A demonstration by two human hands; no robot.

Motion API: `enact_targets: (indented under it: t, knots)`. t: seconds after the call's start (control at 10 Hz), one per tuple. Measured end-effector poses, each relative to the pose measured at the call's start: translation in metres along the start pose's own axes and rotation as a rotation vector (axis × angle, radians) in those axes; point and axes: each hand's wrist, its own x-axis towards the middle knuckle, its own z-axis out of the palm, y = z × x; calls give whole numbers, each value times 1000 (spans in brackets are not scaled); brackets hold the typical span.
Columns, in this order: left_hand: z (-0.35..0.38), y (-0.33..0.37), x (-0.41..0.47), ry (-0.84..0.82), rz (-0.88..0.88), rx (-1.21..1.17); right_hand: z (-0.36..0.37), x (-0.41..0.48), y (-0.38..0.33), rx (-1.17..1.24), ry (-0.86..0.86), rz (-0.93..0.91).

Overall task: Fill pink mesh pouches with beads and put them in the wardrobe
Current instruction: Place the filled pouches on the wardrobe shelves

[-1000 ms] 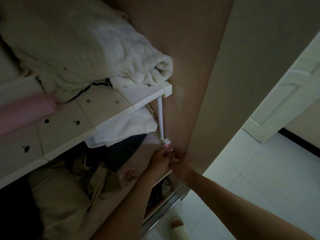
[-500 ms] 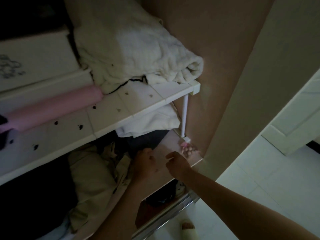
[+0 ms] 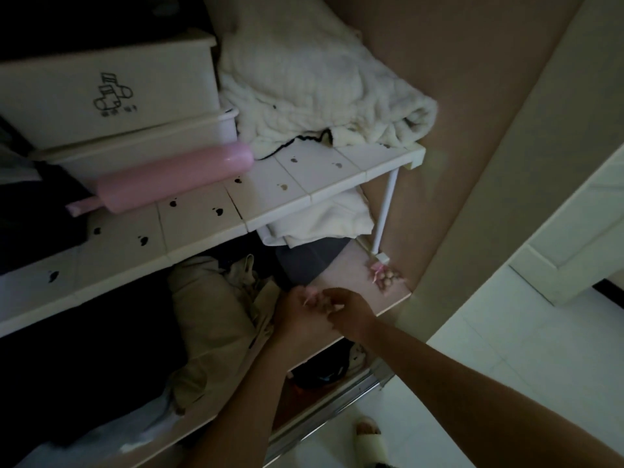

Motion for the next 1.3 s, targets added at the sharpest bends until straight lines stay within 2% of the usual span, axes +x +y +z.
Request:
enact_targets:
  t: [0.1,0.2,0.3,0.5,0.6,0.8,1.0,1.1,1.2,1.3]
  knots:
    - [14,9,-26,-63,288,437,-21,-25,-13,68,79,-6]
    - [38,18,-46,-128,347,468,-49,-53,-29,66,118,-102]
    - [62,27,-67,-167,414,411,-79,-81,-47,-6,187,-287]
    - [117,74,-117,-220,661,527,-138,-110,-85,-86,356,-597]
    - [149,100,-151,-196,810,518,-169,-127,-115,-115,439,-749]
    - [214,142,-213,-103,1072,424,-234,-163,-181,-98,504,-933]
    - [252,195,-260,19,1307,559,-276,-192,-244,-122,616,-1149]
    - [264,214,-282,96,1413,675,-290,-189,-271,-159,694,-1174]
    - [270,226,-293,230,1615,782,-300,-178,-297,-209,709,-1123]
    - [274,239,-292,296,1751,906,-309,-164,-318,-248,723,-1098]
